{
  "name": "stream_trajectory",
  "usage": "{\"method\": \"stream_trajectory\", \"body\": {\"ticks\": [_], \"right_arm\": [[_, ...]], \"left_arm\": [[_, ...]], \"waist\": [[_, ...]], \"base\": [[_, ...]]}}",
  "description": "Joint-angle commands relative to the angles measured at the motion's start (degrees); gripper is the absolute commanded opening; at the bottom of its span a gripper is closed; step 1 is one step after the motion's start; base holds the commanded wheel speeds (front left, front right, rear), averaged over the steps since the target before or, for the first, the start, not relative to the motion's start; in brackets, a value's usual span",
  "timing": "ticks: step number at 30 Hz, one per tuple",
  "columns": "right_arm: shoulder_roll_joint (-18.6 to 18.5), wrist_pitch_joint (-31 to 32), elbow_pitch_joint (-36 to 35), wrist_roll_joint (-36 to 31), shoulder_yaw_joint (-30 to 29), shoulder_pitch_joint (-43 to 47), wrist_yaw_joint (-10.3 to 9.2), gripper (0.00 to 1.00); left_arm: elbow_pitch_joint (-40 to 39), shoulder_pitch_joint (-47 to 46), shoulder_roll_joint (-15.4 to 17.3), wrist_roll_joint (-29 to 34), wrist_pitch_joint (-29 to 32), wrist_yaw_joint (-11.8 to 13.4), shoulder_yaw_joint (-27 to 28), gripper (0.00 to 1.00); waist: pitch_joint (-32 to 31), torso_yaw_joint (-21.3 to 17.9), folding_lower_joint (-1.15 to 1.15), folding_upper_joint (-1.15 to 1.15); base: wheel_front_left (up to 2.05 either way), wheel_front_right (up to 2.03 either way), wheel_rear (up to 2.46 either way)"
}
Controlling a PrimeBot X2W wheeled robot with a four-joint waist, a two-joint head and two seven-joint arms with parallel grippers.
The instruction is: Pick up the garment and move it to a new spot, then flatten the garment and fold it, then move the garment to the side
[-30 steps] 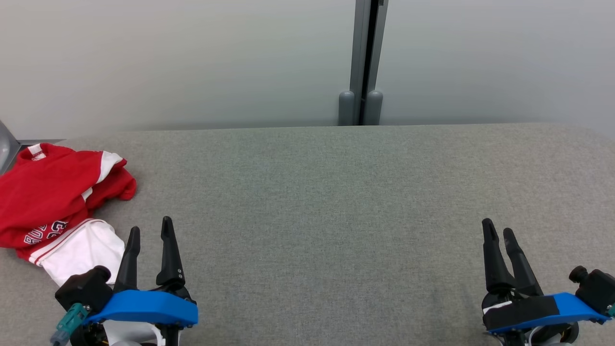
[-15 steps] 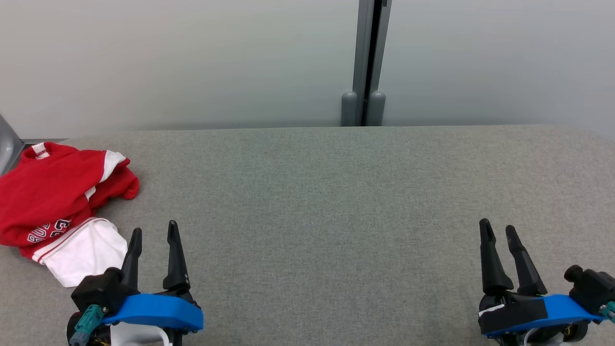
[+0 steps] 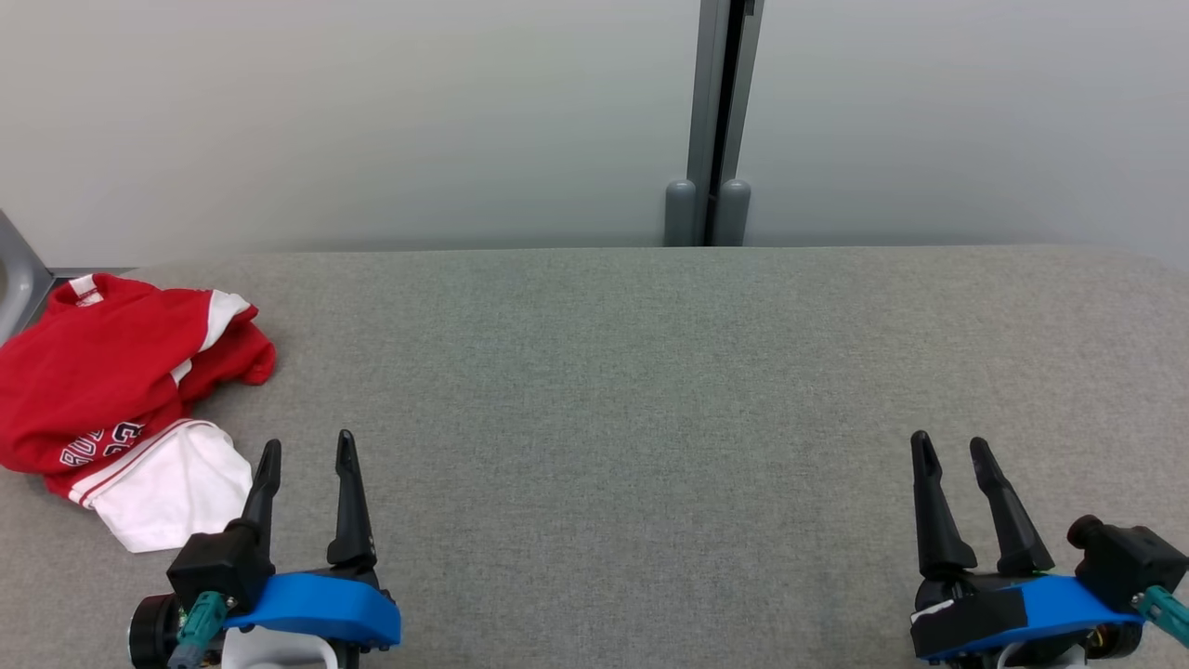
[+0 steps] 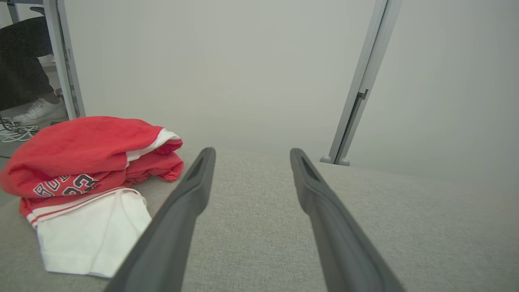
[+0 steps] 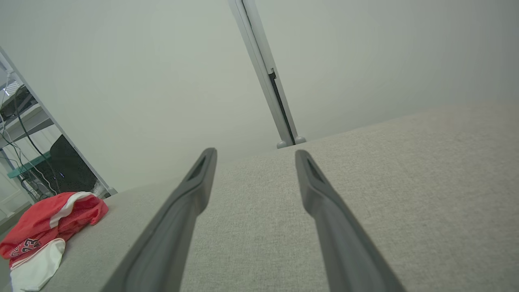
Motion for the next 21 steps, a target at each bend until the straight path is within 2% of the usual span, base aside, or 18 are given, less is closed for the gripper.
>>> {"method": "stream_trajectory", "body": {"ticks": [1, 21], "right_arm": [[-0.45, -0.52, -0.01, -1.21, 0.1, 0.51, 0.13, 1.0], [-0.49, -2.71, 1.73, -9.84, 0.65, 0.69, 0.15, 1.0]], "left_arm": [[-0.01, -0.89, 0.45, 1.24, -0.5, 0.29, -0.21, 1.0], [2.5, -1.35, 0.73, 8.83, -2.66, 1.46, -1.13, 1.0]], "waist": [[-0.02, 0.04, 0.0, 0.0], [-0.38, 0.66, 0.0, 0.0]], "base": [[0.0, 0.0, 0.0], [0.0, 0.0, 0.0]]}}
